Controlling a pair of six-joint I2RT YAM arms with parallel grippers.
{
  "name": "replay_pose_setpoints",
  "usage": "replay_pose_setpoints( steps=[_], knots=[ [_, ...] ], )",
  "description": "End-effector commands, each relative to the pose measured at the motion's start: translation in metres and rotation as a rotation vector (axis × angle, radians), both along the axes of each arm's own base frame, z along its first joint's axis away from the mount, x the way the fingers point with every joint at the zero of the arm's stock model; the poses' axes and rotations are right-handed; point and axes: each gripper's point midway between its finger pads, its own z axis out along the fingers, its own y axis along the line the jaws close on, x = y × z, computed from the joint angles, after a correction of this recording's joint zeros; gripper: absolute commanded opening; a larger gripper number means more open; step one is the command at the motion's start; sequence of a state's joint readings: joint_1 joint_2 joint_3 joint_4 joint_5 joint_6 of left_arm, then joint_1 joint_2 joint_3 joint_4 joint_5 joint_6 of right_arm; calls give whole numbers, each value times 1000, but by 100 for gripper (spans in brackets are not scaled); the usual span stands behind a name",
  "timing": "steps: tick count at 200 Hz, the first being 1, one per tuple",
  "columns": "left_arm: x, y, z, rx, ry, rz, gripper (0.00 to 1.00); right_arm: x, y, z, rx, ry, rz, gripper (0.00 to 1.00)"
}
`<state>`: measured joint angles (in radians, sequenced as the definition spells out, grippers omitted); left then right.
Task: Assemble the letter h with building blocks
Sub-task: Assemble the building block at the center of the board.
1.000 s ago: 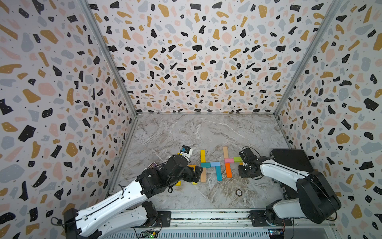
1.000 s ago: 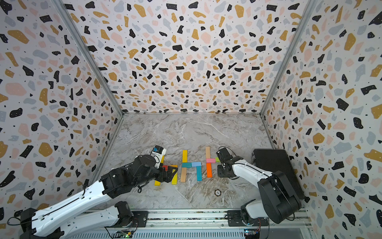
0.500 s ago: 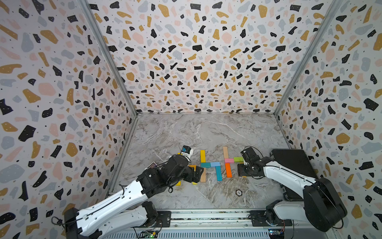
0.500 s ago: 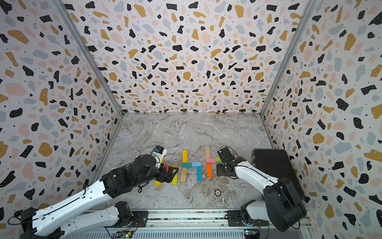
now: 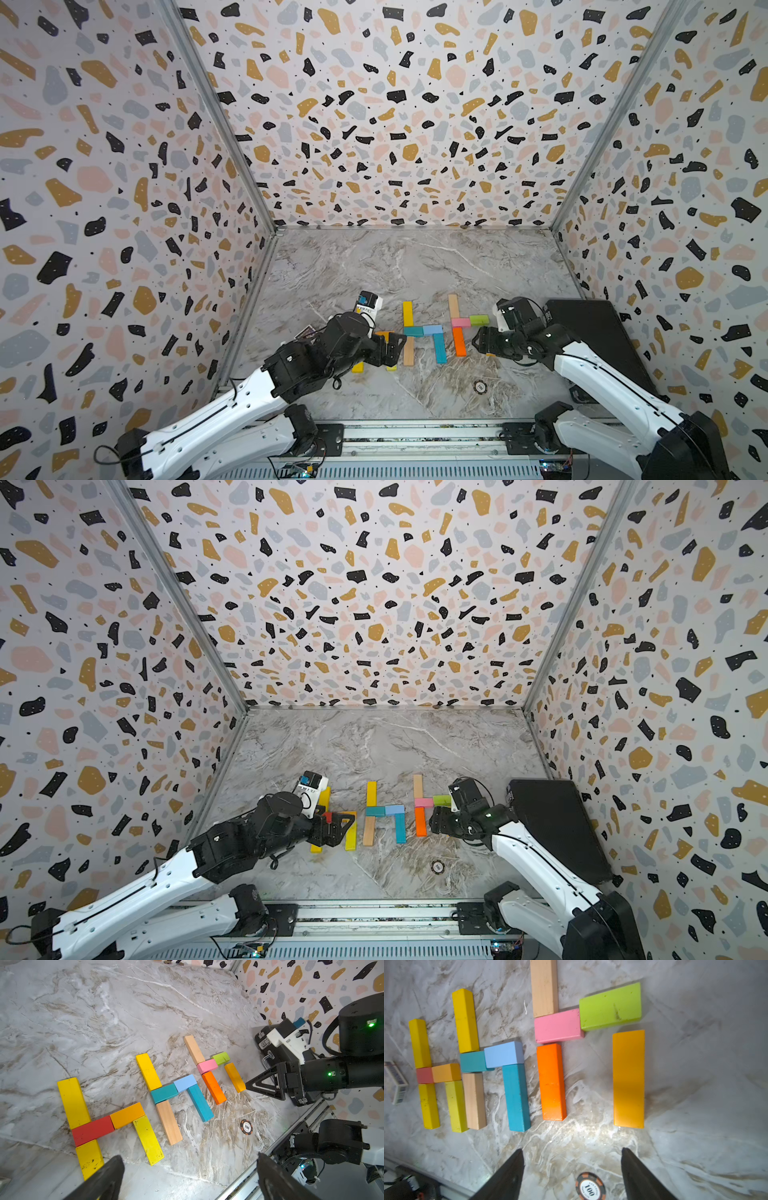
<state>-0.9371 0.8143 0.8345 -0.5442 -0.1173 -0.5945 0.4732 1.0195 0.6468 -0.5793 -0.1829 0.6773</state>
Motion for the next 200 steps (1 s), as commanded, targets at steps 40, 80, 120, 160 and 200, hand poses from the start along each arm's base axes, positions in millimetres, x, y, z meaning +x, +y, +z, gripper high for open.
replay_pose_setpoints(
  steps=[40, 80, 120, 160, 200],
  knots=[
    [5, 0, 6, -18, -37, 9, 99, -22, -3, -36, 0, 157, -39, 78],
    [4, 2, 7, -19, -40, 11, 99, -17, -8, -47, -44, 161, -58, 78],
    [4, 3, 7, -19, -41, 14, 99, -9, -10, -56, -77, 158, -68, 78],
    [3, 5, 6, -10, -39, 16, 99, -3, -12, -63, -97, 158, -79, 78],
    [4, 6, 3, -4, -37, 20, 99, 2, -13, -67, -102, 160, -86, 77]
  ],
)
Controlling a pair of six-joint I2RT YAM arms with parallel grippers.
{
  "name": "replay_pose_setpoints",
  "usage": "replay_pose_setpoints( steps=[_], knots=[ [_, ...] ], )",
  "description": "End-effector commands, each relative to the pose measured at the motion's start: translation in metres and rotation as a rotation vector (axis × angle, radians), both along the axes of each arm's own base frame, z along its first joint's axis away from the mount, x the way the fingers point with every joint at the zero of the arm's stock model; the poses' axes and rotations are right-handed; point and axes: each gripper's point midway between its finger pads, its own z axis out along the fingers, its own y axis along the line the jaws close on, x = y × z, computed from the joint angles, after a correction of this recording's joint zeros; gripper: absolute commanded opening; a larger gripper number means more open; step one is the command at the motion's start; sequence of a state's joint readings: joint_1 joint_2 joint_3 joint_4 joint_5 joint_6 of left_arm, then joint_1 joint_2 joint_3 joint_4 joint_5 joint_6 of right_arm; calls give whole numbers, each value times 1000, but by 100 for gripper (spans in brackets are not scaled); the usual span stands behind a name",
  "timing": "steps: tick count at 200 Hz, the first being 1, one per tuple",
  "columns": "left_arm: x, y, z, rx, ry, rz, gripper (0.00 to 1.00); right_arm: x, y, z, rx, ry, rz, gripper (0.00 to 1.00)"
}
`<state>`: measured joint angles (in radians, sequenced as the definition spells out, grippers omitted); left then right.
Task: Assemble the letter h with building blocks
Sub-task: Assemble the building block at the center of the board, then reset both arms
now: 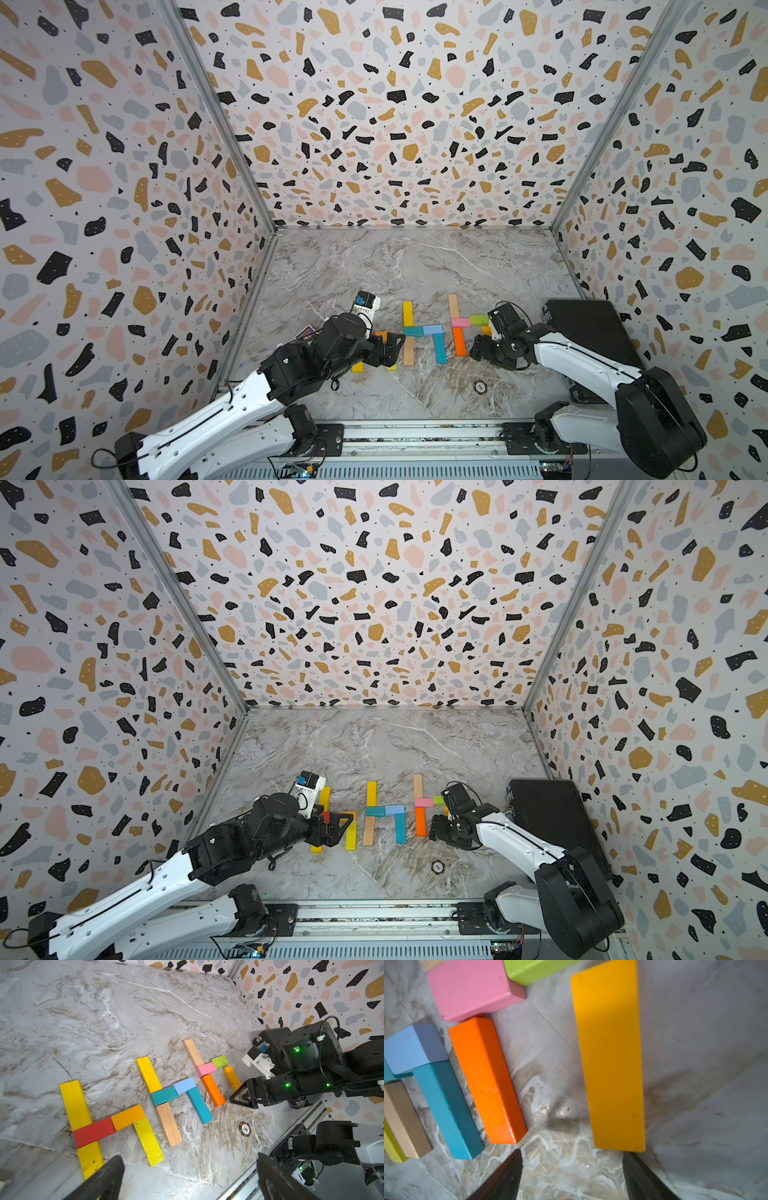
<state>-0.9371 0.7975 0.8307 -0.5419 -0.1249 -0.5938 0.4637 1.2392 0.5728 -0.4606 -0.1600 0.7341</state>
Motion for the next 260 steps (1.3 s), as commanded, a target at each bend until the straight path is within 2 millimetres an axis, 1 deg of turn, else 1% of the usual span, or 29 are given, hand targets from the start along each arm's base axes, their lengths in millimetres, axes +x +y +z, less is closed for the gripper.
replay_pose_setpoints(
  steps=[1, 64, 93, 115, 137, 161, 179, 191, 212, 228, 240, 260],
  knots=[
    [4, 3, 0, 5, -25, 14, 99, 5, -5, -3, -22, -6, -14, 78],
    [4, 3, 0, 7, -25, 12, 99, 14, -6, -4, -9, -12, -34, 77],
    [3, 2, -1, 7, -22, 9, 99, 13, -7, -2, -13, -9, -27, 78],
    [3, 3, 0, 7, -21, 8, 99, 8, -9, 8, -3, -37, -16, 78],
    [3, 3, 2, 0, -27, 10, 99, 4, -9, 26, 20, -82, -5, 77],
    [4, 2, 0, 2, -21, 14, 99, 4, 3, 46, 91, -135, 57, 78],
    [5, 0, -1, -1, -12, 13, 99, 1, 1, 49, 71, -135, 87, 78],
    [4, -2, -2, -9, -5, 6, 99, -4, 10, 46, 125, -118, 102, 78],
    [5, -3, -1, -7, -2, 10, 99, -14, 40, 44, 263, -96, 139, 78],
    [6, 0, 4, -6, -13, 19, 99, -19, 55, 45, 272, -117, 176, 78],
    [6, 2, 7, -7, -22, 25, 99, -20, 61, 46, 256, -131, 190, 78],
    [6, 3, 10, -9, -32, 25, 99, -20, 69, 46, 276, -131, 183, 78]
  ],
)
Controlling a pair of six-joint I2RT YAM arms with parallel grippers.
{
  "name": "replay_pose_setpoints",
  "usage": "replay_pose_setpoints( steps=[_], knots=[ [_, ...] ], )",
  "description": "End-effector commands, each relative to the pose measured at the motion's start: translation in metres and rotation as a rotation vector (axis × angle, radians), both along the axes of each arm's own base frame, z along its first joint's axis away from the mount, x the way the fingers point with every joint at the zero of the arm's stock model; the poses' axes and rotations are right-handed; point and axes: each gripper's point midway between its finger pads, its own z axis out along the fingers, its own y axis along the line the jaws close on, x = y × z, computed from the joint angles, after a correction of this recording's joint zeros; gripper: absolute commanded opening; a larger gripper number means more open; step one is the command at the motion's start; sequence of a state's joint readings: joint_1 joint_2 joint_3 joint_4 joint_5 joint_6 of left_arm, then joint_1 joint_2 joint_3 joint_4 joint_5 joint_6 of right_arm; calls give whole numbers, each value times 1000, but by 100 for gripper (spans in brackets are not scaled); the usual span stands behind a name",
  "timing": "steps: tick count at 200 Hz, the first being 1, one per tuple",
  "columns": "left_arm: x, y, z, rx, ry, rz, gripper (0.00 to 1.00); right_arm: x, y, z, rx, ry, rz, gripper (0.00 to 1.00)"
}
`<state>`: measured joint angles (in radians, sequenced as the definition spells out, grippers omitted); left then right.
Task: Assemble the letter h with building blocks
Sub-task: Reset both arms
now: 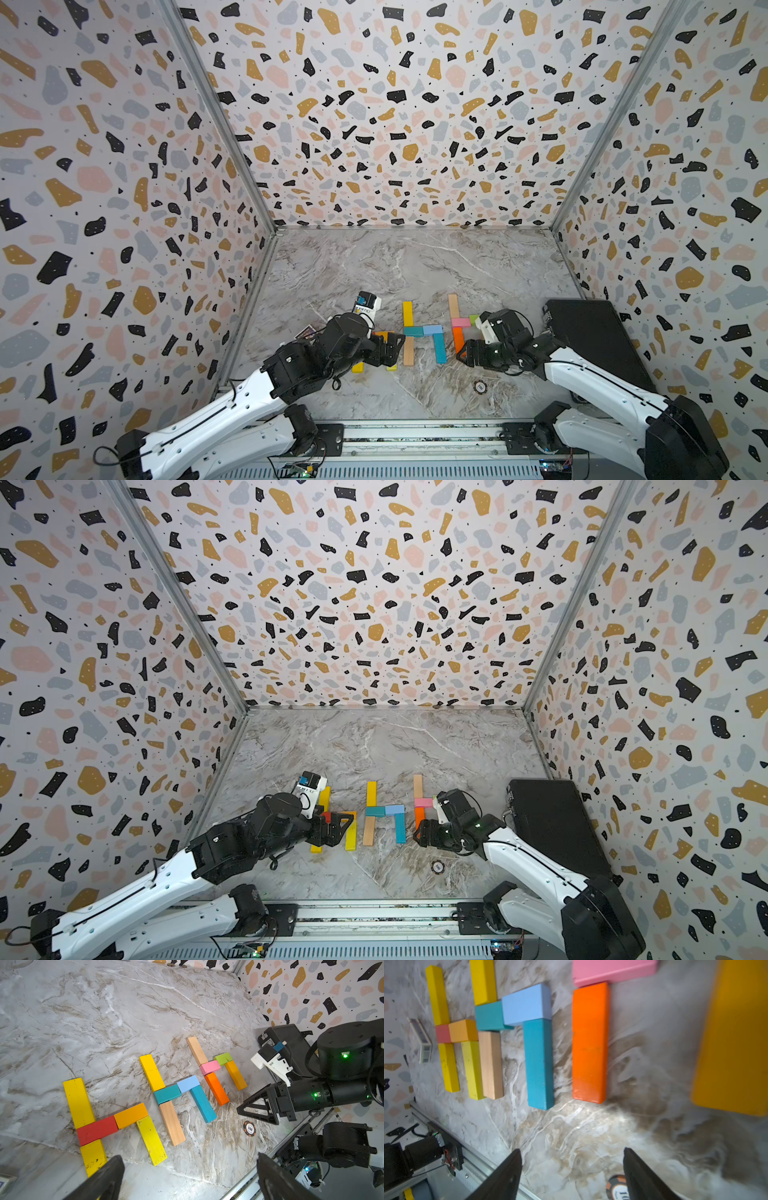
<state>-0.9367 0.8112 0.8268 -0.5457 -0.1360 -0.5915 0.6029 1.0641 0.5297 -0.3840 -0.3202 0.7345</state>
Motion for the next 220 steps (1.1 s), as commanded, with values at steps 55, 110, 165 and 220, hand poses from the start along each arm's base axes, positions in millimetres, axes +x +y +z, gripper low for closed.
replay_pose_setpoints(
  steps=[55, 110, 165, 220],
  knots=[
    [4, 5, 17, -20, -41, 22, 99, 2, 32, -7, 46, -3, -7, 77],
    [4, 8, 20, -12, -53, 28, 99, -6, 32, -24, -8, 20, 2, 76],
    [5, 8, 20, -9, -54, 30, 99, 2, 33, -36, -30, 22, -32, 75],
    [5, 11, 19, 2, -55, 33, 99, 7, 28, -46, -81, 22, -50, 74]
  ],
)
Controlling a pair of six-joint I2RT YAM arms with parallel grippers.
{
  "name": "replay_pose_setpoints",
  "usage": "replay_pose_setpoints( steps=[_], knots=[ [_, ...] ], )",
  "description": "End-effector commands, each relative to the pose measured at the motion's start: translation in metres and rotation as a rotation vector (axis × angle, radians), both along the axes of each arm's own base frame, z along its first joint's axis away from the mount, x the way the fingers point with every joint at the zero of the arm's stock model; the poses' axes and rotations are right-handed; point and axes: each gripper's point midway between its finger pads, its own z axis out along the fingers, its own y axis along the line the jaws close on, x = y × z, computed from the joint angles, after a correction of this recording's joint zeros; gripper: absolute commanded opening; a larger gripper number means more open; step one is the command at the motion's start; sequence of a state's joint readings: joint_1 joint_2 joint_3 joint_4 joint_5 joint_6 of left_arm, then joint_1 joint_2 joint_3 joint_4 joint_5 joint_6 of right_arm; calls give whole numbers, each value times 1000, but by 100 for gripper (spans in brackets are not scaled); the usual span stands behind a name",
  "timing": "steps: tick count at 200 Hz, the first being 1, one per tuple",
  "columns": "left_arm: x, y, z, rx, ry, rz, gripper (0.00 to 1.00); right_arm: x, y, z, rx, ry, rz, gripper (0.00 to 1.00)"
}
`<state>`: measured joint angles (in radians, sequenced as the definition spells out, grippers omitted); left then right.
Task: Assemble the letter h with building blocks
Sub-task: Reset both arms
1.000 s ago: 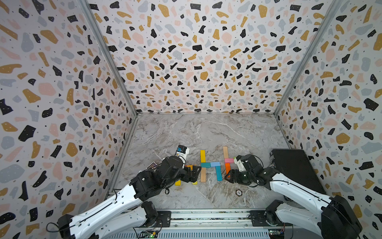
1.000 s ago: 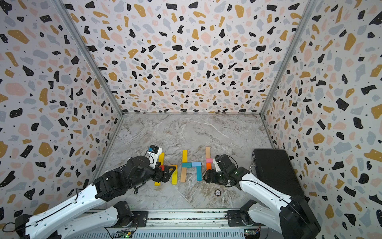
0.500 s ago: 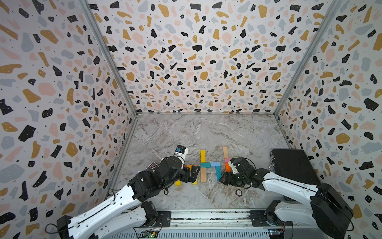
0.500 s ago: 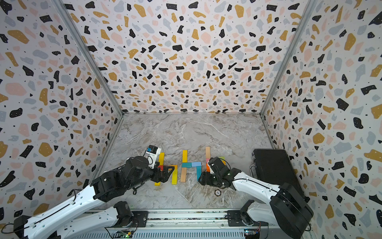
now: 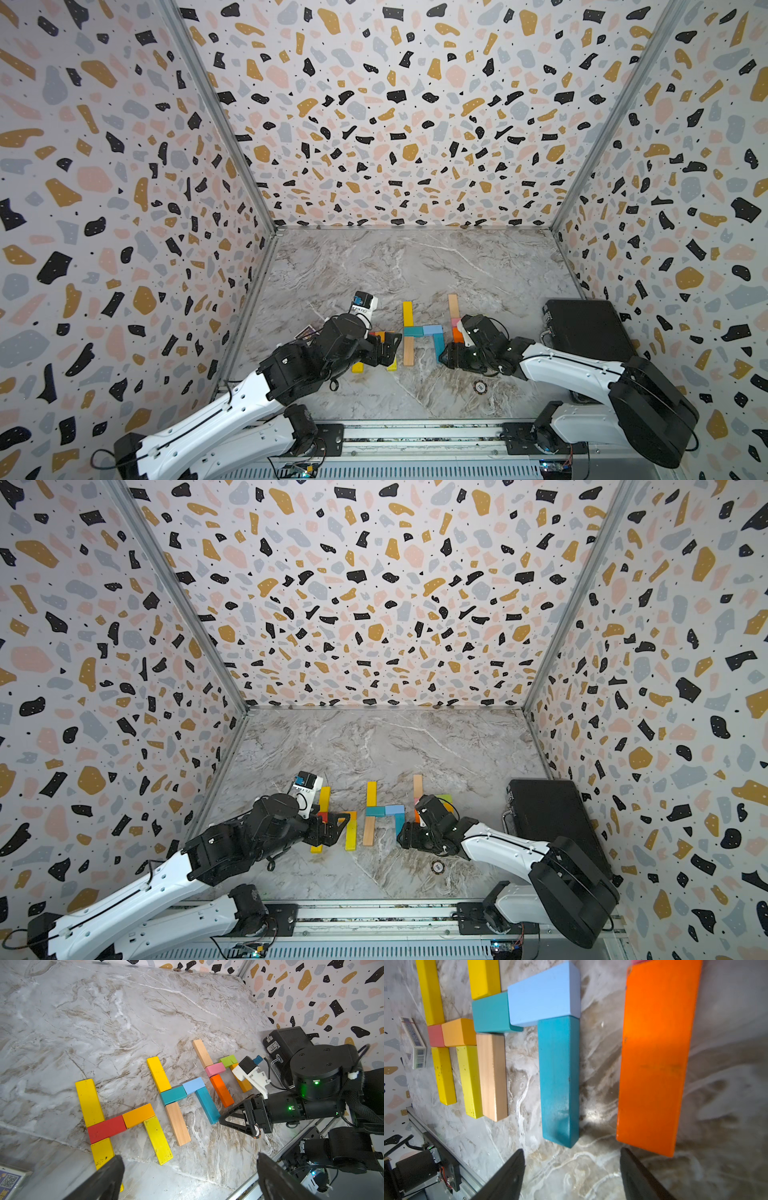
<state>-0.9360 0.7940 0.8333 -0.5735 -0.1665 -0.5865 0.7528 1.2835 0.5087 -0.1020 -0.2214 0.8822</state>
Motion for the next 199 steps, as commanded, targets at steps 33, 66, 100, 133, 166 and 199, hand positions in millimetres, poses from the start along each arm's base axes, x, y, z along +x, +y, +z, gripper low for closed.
replay_pose_setpoints(
  steps=[33, 66, 100, 133, 166, 199],
  knots=[
    [5, 3, 17, -15, -43, 12, 99, -3, -17, -15, -101, 24, -31, 74],
    [4, 3, 15, -13, -40, 10, 99, -2, -21, -17, -130, 16, -30, 74],
    [4, 4, 16, -15, -40, 12, 99, 0, -19, -19, -128, 14, -33, 74],
    [3, 5, 16, -16, -40, 15, 99, 3, -18, -17, -125, 2, -34, 74],
    [3, 6, 15, -15, -36, 14, 99, 2, -13, -9, -102, 6, -15, 77],
    [3, 9, 21, -11, -54, 20, 99, -1, -8, 26, -24, -63, 37, 81]
  ],
)
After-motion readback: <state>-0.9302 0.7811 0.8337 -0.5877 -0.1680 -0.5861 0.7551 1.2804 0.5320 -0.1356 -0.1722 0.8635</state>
